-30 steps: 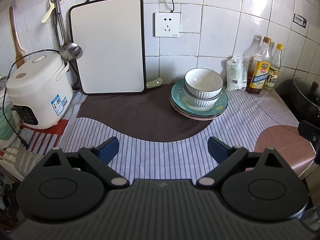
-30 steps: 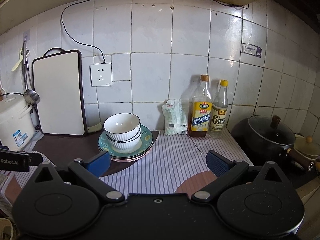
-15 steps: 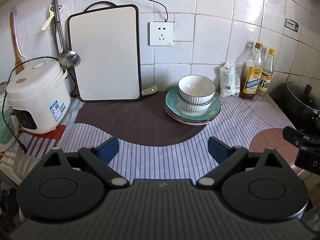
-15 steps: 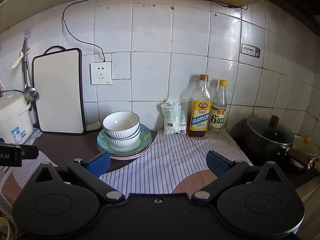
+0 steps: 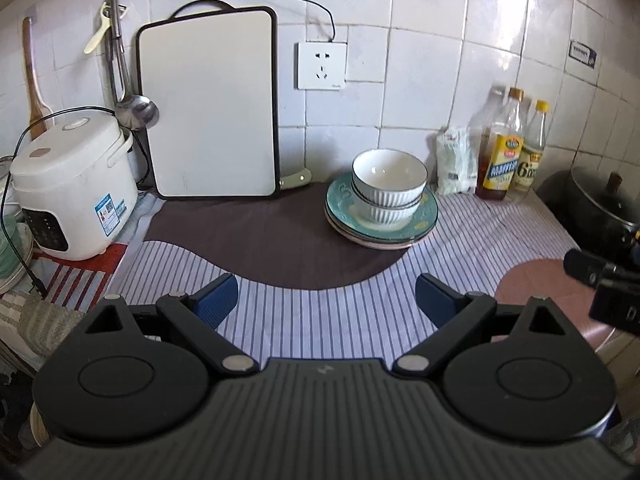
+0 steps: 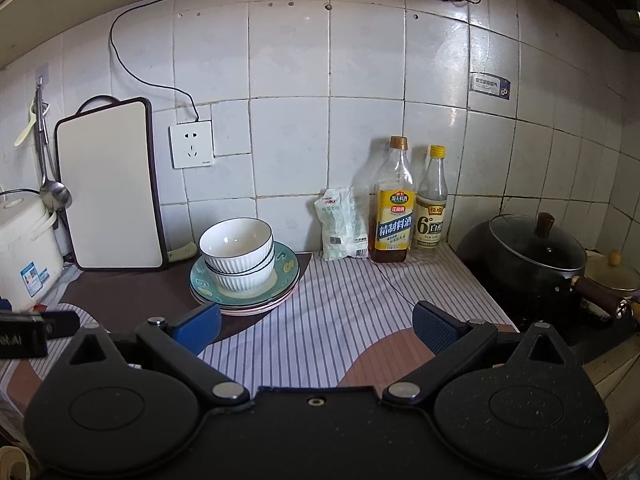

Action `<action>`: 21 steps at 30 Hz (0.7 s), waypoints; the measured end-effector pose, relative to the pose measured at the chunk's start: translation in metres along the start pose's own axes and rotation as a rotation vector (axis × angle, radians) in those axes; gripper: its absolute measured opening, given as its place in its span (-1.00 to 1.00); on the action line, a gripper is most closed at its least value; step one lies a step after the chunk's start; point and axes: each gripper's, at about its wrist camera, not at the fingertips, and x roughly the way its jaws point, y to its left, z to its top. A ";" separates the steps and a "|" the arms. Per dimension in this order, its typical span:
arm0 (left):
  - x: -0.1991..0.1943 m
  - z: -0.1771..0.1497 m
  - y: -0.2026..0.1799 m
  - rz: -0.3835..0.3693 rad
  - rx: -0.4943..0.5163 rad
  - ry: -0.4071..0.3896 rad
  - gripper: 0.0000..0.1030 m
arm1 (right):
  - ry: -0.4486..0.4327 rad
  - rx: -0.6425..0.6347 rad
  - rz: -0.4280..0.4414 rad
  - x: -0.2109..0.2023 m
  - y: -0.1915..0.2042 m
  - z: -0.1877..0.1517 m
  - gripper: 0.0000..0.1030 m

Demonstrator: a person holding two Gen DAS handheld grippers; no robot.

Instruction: Organize plates and bowls

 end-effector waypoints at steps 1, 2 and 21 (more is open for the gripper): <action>0.000 0.001 0.000 0.002 -0.002 0.003 0.87 | 0.002 -0.002 0.000 0.000 0.000 0.000 1.00; 0.001 0.001 0.001 0.003 -0.003 0.007 0.87 | 0.004 -0.004 0.001 0.001 0.001 0.000 1.00; 0.004 -0.002 -0.004 0.016 0.032 0.012 0.87 | 0.014 -0.019 -0.016 0.003 0.002 -0.003 1.00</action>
